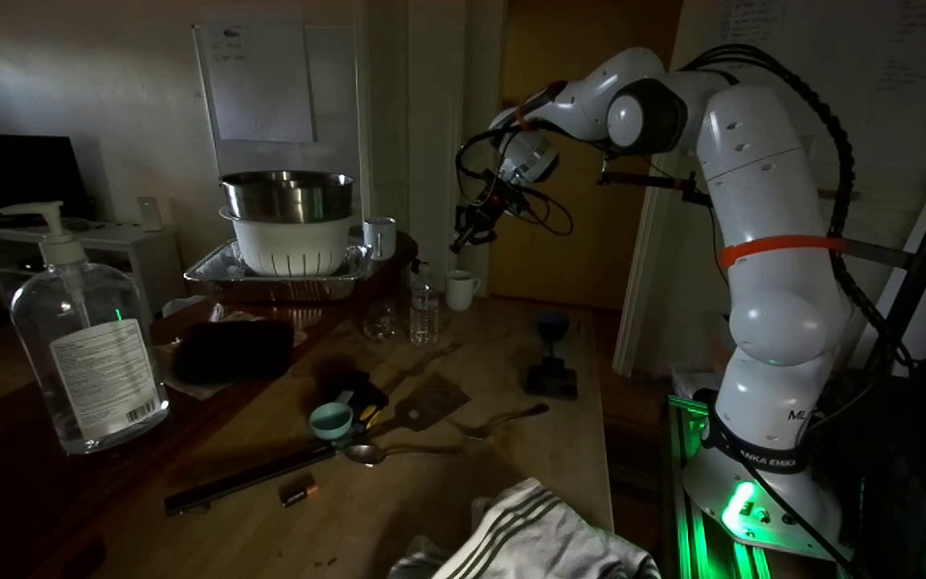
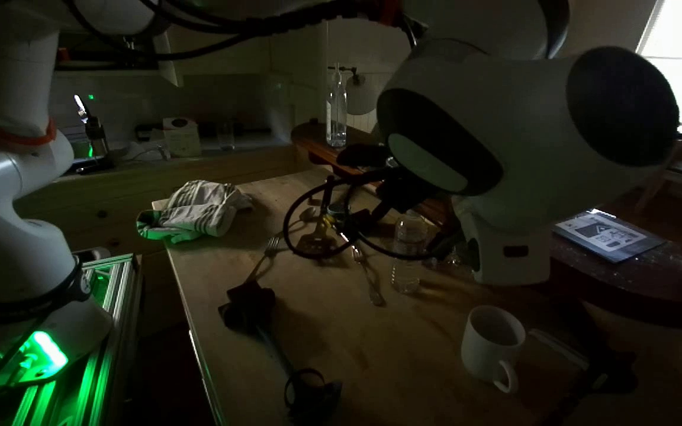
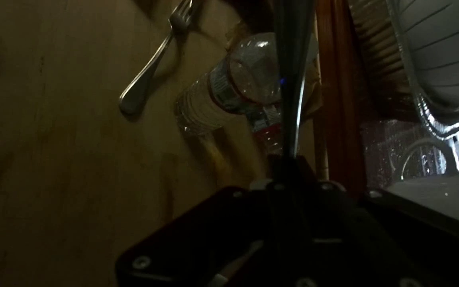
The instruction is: Put one spoon in the cup
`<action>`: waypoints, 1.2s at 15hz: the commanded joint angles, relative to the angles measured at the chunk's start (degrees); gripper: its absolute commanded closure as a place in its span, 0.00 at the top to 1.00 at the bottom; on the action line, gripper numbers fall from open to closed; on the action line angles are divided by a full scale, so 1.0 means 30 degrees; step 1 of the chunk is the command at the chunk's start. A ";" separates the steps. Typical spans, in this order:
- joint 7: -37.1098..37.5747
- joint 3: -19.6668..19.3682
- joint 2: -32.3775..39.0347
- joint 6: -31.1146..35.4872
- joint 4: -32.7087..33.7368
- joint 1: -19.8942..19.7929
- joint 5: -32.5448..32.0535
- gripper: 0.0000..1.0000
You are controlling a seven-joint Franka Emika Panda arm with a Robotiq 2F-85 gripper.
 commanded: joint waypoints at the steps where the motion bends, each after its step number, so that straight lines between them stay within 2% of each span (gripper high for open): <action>1: 0.2001 0.0561 0.2094 0.0089 0.2467 -0.0772 0.0910 0.02; 13: 0.8324 0.1589 0.6695 -0.0755 0.7665 -0.2653 0.2674 0.02; 18: 1.0017 0.2148 0.7666 -0.1460 0.8674 -0.3645 0.3410 0.02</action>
